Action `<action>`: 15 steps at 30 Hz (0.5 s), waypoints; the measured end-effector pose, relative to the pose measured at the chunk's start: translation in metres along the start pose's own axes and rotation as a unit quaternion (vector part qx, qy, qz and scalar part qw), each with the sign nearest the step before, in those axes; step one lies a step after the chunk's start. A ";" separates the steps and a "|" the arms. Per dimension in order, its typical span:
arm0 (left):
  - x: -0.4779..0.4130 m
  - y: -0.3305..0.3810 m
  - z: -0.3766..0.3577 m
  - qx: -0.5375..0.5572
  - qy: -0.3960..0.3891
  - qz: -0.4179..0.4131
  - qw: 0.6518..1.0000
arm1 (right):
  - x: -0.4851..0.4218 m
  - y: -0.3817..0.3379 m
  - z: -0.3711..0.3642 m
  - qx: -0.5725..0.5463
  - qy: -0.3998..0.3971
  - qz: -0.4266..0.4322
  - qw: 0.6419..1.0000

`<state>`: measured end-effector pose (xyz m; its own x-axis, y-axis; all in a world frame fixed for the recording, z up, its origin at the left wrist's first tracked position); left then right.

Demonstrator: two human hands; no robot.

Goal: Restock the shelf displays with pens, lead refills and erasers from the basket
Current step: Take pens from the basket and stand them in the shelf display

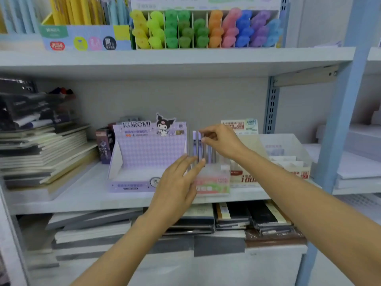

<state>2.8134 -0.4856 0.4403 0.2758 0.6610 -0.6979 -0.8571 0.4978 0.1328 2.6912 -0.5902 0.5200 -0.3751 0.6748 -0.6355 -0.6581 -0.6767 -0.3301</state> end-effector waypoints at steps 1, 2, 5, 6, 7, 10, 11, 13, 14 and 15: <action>0.002 0.002 0.001 0.002 -0.002 0.004 1.000 | 0.007 -0.005 0.002 0.013 0.001 0.010 1.000; 0.006 0.004 0.003 0.005 0.001 0.011 1.000 | 0.016 -0.010 0.006 0.011 0.019 0.023 1.000; 0.031 0.013 0.007 0.039 0.065 0.034 0.997 | 0.062 -0.029 0.020 -0.078 0.132 0.076 0.985; 0.044 0.015 0.006 0.055 0.097 0.045 0.993 | 0.082 -0.032 0.018 -0.112 0.150 0.085 0.979; 0.059 0.016 0.001 0.073 0.119 0.056 0.989 | 0.103 -0.033 0.011 -0.147 0.151 0.086 0.974; 0.106 0.015 -0.038 0.129 0.080 0.100 0.983 | 0.169 -0.018 -0.039 -0.209 0.085 0.035 0.974; 0.124 0.014 -0.060 0.140 0.030 0.122 0.982 | 0.193 -0.010 -0.064 -0.211 0.043 0.009 0.977; 0.165 0.008 -0.111 0.149 -0.095 0.178 0.968 | 0.240 0.011 -0.118 -0.204 -0.059 -0.051 0.976; 0.190 0.004 -0.138 0.150 -0.160 0.209 0.953 | 0.265 0.022 -0.145 -0.195 -0.114 -0.081 0.971; 0.216 0.001 -0.163 0.148 -0.220 0.236 0.935 | 0.290 0.033 -0.170 -0.184 -0.167 -0.105 0.963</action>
<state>2.8015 -0.4340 0.1753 0.1063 0.9807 -0.1638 -0.7888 0.1835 0.5866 2.6719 -0.4672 0.2060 -0.4886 0.8238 -0.2875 -0.4899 -0.5317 -0.6909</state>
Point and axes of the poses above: each hand's wrist, its own x-axis away from the middle knuckle, its own z-axis out of the back of the hand, y = z × x, the point moved 7 cm from there along -x, towards the middle knuckle, and after that the axes turned 7 degrees about z, right-handed, at the moved point
